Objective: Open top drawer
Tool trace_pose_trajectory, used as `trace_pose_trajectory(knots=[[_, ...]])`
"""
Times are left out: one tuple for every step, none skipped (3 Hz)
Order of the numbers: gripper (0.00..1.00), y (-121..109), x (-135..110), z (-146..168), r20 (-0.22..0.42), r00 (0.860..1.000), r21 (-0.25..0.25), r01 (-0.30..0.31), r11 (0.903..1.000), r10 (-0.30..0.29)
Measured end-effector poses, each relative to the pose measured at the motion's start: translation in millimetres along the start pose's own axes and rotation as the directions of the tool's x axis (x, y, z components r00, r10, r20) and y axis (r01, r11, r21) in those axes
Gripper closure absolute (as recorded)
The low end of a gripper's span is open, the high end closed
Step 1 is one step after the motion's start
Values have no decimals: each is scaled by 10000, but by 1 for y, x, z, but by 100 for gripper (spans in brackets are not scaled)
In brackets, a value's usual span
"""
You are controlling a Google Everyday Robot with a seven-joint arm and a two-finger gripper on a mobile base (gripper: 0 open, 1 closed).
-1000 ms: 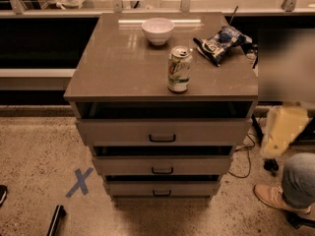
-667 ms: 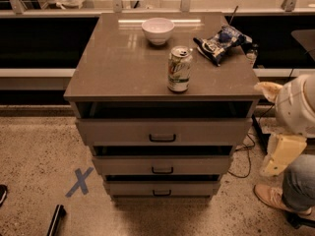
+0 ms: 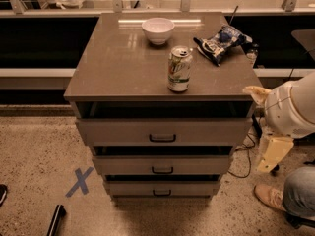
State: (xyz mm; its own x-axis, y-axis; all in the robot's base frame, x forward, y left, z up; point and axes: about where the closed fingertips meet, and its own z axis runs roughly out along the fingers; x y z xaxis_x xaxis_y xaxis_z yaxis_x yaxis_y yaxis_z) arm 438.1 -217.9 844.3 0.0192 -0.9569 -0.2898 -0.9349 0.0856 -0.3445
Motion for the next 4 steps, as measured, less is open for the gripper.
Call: trace_pose_trajectory(knots=[[0, 14, 13, 47, 719, 9974, -562, 35, 9984, 6], [0, 23, 25, 86, 1131, 9933, -711, 298, 9970, -217], [0, 23, 25, 86, 1131, 9933, -711, 299, 9970, -217], [0, 22, 20, 98, 1133, 9929, -517, 427, 9977, -366]])
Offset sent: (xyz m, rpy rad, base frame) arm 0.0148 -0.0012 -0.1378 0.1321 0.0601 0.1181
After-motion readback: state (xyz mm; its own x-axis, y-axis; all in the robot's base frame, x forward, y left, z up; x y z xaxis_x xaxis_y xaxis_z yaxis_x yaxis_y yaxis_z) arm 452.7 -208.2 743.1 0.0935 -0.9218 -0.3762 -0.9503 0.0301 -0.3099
